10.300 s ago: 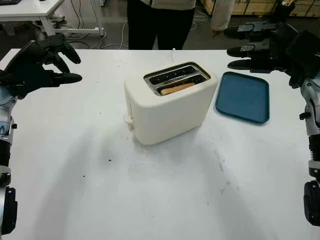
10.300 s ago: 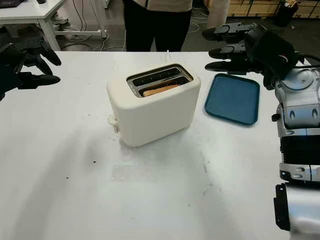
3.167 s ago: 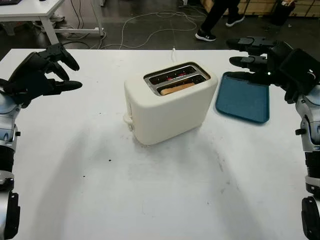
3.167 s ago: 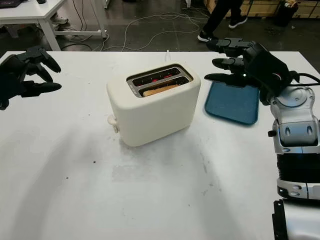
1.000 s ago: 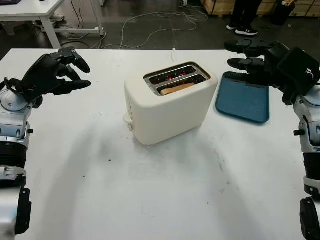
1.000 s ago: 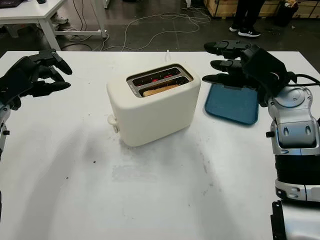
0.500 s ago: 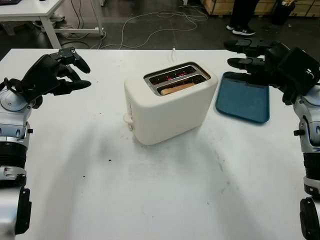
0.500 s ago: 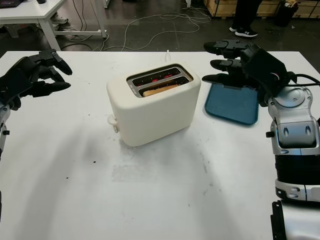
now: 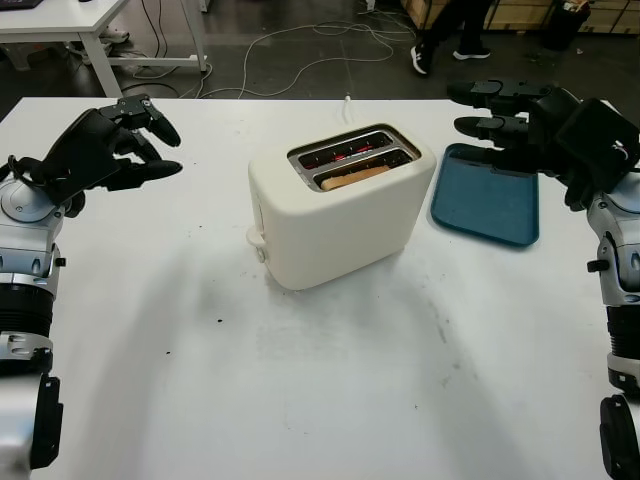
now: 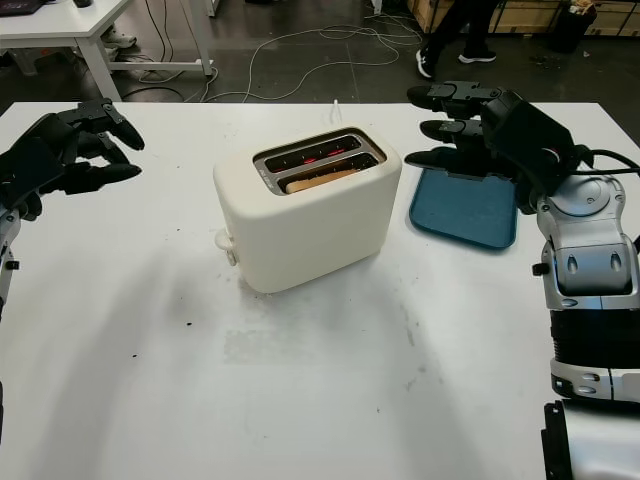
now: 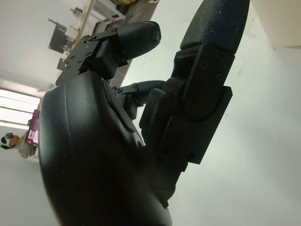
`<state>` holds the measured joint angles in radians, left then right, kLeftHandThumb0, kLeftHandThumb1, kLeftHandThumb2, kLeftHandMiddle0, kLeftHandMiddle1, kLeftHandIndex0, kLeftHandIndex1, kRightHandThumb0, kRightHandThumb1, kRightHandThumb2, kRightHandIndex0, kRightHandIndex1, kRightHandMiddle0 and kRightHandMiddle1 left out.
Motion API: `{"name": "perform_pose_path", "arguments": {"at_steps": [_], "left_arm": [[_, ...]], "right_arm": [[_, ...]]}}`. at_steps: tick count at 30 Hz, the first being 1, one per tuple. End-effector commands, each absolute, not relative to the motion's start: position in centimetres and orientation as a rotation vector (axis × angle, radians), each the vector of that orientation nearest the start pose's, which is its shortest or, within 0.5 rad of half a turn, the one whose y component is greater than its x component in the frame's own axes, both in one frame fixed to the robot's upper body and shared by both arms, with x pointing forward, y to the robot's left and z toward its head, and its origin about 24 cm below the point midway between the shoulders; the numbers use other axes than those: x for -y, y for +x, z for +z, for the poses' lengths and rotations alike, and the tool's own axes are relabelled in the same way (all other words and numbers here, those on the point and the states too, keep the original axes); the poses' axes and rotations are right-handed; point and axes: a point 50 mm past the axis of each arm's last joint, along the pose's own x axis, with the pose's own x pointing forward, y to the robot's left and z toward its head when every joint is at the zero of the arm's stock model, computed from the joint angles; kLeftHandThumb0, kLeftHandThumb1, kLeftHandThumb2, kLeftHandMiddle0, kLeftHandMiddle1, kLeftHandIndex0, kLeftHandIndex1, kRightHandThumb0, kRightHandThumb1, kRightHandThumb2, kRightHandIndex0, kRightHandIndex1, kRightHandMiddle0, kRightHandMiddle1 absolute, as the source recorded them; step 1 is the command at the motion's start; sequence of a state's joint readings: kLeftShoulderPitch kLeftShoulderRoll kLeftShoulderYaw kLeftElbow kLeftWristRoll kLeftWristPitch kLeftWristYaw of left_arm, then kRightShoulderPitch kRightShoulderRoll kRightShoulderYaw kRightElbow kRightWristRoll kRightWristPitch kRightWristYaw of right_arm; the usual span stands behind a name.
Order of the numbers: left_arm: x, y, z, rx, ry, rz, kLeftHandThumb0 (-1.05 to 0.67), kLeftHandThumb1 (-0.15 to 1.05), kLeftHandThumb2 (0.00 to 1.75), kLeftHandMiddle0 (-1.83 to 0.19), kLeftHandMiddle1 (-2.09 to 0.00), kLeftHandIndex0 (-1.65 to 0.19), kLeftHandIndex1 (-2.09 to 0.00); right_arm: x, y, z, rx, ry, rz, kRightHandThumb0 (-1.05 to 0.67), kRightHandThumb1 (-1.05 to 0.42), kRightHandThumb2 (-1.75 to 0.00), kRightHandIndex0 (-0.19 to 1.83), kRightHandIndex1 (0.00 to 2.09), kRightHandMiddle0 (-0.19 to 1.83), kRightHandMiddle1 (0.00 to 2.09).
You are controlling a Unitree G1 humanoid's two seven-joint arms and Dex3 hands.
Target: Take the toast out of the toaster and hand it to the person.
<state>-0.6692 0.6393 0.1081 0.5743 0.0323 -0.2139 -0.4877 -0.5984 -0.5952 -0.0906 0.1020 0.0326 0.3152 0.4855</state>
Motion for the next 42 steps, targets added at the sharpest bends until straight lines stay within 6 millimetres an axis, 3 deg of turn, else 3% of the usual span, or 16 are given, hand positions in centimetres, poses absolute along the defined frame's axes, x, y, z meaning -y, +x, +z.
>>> {"name": "perform_pose_path", "arguments": {"at_steps": [1, 42], "left_arm": [[-27.23, 35.06, 19.10, 0.228, 0.629, -0.232, -1.05, 0.86, 0.00, -0.32, -1.63, -0.32, -1.55], [-27.36, 34.93, 19.07, 0.223, 0.630, -0.228, -1.05, 0.87, 0.00, -0.31, -1.64, -0.32, -1.57]], "right_arm": [[23.38, 33.60, 21.14, 0.137, -0.525, 0.279, -0.56, -0.78, 0.00, 0.47, 0.12, 0.51, 0.00], [23.19, 33.63, 21.23, 0.131, -0.523, 0.277, -0.54, -0.77, 0.00, 0.43, 0.21, 0.50, 0.01]]}}
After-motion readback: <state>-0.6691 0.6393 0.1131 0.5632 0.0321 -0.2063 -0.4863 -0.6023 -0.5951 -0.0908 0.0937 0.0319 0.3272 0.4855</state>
